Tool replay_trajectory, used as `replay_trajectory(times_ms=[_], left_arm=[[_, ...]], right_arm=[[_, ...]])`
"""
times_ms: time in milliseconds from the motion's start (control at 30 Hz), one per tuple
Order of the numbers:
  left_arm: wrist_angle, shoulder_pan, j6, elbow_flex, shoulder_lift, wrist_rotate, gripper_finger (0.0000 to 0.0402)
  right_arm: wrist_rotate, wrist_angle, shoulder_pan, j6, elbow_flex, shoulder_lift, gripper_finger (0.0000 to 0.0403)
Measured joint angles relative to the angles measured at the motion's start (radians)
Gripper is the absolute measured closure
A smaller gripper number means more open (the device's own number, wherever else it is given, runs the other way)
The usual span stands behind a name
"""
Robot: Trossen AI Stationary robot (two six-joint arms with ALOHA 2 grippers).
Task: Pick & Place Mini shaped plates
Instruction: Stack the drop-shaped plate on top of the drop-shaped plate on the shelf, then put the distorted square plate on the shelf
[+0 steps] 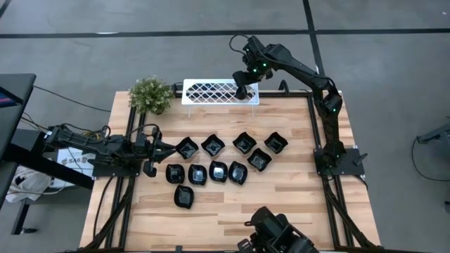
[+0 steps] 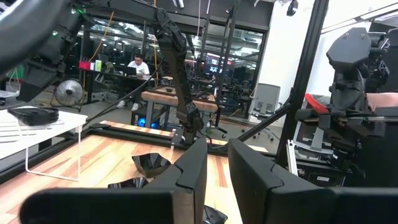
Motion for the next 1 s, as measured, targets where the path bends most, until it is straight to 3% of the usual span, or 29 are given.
replay_trajectory(times_ms=[300, 567, 800, 900, 1000], left_arm=[[0.0, 0.0, 0.0, 0.0, 0.0, 0.0, 0.0334], [0.0, 0.0, 0.0, 0.0, 0.0, 0.0, 0.0334], [0.0, 0.0, 0.0, 0.0, 0.0, 0.0, 0.0334], [0.0, 0.0, 0.0, 0.0, 0.0, 0.0, 0.0334], [0.0, 0.0, 0.0, 0.0, 0.0, 0.0, 0.0334]], right_arm=[[-0.051, -0.062, 0.001, 0.0, 0.037, -0.004, 0.0327], [-0.046, -0.236, 0.053, -0.052, 0.126, -0.005, 0.0327], [0.067, -0.443, 0.201, -0.115, 0.143, -0.005, 0.0327], [0.161, -0.447, 0.289, -0.109, 0.142, -0.005, 0.0327], [0.168, -0.449, 0.366, -0.071, 0.142, -0.019, 0.0327]])
